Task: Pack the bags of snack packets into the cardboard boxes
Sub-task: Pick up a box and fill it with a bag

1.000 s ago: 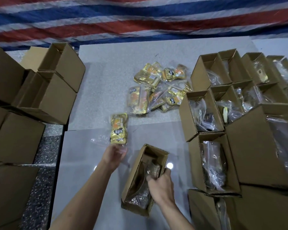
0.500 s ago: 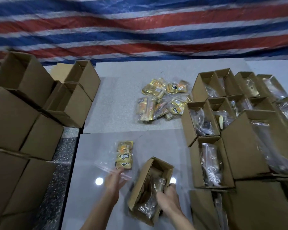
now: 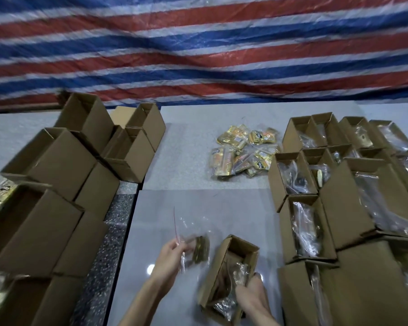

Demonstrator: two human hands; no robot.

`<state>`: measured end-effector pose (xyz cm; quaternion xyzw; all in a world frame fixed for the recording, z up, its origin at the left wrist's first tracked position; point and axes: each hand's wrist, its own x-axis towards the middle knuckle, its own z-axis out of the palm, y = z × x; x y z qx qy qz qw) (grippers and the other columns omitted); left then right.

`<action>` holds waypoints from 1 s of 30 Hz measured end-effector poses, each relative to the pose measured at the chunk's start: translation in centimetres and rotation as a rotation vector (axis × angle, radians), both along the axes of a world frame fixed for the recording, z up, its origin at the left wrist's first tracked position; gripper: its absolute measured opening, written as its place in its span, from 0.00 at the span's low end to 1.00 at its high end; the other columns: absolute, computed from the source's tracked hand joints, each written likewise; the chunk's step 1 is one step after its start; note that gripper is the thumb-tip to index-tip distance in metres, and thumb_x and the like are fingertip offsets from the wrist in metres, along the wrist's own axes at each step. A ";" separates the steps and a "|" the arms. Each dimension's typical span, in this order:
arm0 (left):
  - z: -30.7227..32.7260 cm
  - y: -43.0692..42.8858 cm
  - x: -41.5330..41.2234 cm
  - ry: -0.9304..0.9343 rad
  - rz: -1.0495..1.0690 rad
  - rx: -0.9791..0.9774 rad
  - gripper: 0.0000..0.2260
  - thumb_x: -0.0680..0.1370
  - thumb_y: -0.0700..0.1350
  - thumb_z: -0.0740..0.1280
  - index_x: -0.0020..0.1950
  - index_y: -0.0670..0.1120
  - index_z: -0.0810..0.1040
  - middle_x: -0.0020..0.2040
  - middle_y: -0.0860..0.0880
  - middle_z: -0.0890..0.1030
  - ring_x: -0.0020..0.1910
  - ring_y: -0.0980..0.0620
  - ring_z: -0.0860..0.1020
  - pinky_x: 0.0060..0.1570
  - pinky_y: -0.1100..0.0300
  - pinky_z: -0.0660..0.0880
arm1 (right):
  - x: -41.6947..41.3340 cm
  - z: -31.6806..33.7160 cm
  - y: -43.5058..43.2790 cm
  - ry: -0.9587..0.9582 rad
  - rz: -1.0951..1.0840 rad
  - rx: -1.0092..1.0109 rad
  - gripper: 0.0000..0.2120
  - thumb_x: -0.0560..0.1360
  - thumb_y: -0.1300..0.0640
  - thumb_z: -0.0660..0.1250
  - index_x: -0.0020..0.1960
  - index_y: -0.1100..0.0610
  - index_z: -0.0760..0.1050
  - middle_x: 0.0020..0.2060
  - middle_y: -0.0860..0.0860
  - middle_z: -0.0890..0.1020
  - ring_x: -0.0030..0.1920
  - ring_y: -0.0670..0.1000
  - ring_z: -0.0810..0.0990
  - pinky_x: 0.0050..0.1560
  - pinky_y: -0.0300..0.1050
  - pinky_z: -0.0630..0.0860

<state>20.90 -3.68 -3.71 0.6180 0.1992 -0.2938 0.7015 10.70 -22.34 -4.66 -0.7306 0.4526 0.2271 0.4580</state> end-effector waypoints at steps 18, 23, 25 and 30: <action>14.9 -1.1 -7.5 -0.289 -0.279 -0.211 0.11 0.79 0.53 0.66 0.48 0.46 0.81 0.63 0.45 0.81 0.62 0.42 0.80 0.56 0.43 0.79 | -4.0 0.5 -0.7 -0.020 0.150 0.014 0.12 0.79 0.56 0.63 0.61 0.55 0.66 0.51 0.51 0.78 0.48 0.51 0.79 0.52 0.47 0.77; 15.3 -2.1 -8.2 -0.229 -0.326 -0.213 0.19 0.80 0.52 0.66 0.56 0.35 0.74 0.62 0.43 0.82 0.60 0.40 0.81 0.54 0.40 0.79 | -3.9 0.7 -0.8 -0.058 0.219 0.053 0.22 0.77 0.43 0.67 0.61 0.58 0.70 0.52 0.54 0.80 0.45 0.52 0.78 0.38 0.41 0.72; 14.9 -2.5 -8.4 -0.207 -0.368 -0.181 0.17 0.81 0.51 0.65 0.59 0.37 0.78 0.61 0.43 0.82 0.60 0.41 0.81 0.55 0.42 0.80 | -3.9 0.6 -0.8 -0.064 0.220 0.065 0.25 0.75 0.41 0.68 0.61 0.59 0.72 0.53 0.55 0.81 0.49 0.54 0.80 0.41 0.42 0.74; 14.5 -3.2 -8.4 -0.190 -0.412 -0.100 0.13 0.84 0.45 0.60 0.54 0.49 0.85 0.59 0.46 0.84 0.59 0.44 0.81 0.53 0.48 0.81 | -4.1 0.3 -1.1 -0.071 0.163 0.134 0.19 0.76 0.49 0.69 0.61 0.56 0.69 0.54 0.53 0.80 0.54 0.53 0.80 0.58 0.51 0.78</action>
